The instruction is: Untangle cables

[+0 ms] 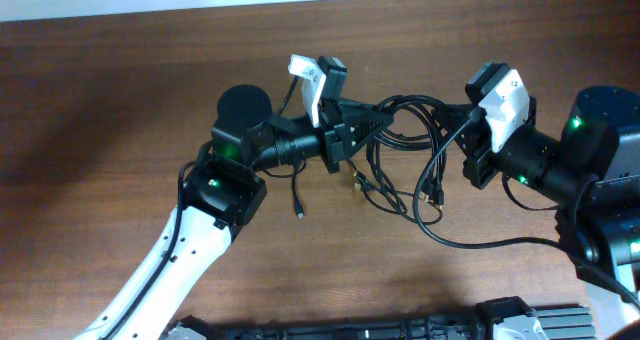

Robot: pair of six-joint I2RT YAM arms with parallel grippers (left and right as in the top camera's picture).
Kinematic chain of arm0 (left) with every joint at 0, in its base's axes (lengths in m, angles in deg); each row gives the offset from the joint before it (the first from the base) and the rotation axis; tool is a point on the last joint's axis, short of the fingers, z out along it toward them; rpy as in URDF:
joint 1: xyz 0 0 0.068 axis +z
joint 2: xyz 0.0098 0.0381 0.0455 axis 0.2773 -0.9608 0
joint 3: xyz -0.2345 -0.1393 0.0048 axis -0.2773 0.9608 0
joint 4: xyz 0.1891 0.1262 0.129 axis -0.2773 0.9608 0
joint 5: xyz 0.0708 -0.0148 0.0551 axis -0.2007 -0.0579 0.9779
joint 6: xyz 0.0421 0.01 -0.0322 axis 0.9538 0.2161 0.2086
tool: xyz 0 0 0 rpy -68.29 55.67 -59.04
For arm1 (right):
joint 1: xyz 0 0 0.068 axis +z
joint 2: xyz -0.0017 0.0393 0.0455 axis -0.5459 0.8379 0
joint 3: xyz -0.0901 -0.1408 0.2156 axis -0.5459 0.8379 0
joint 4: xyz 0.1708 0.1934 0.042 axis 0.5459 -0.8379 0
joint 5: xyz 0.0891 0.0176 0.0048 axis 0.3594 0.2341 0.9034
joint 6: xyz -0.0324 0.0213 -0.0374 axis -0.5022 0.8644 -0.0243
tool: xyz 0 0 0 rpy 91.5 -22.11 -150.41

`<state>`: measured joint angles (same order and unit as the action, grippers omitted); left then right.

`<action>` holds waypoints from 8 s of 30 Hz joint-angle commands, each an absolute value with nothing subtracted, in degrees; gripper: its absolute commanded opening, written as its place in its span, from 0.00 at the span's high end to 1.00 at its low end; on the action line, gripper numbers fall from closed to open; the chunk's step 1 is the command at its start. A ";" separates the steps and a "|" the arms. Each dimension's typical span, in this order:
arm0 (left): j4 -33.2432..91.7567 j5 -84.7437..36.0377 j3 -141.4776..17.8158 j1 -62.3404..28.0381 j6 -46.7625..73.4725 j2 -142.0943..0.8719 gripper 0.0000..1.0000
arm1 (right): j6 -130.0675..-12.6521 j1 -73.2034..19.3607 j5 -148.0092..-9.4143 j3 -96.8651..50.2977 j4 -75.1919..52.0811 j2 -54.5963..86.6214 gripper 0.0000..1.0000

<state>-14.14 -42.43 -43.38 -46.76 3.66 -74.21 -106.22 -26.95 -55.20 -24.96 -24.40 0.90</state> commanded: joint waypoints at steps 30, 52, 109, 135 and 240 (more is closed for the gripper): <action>-25.75 -61.01 -43.93 -36.99 10.79 -73.20 1.00 | -107.36 -27.11 -53.85 -25.39 -24.48 0.02 0.44; -32.37 -57.40 -43.93 -41.10 7.38 -73.20 1.00 | -122.55 -27.11 -39.75 -25.39 -27.89 0.13 0.96; -35.23 -59.89 -43.93 -41.10 -26.11 -73.20 0.01 | -120.34 -27.11 -50.00 -25.39 -23.04 0.13 0.96; -27.30 -61.03 -43.93 -41.10 -24.25 -73.20 0.02 | -115.16 -27.11 -62.07 -25.39 -17.71 0.13 0.96; -28.00 -36.64 -43.93 -31.54 -26.98 -73.29 1.00 | -114.11 -27.11 -43.25 -25.39 -19.09 1.86 0.96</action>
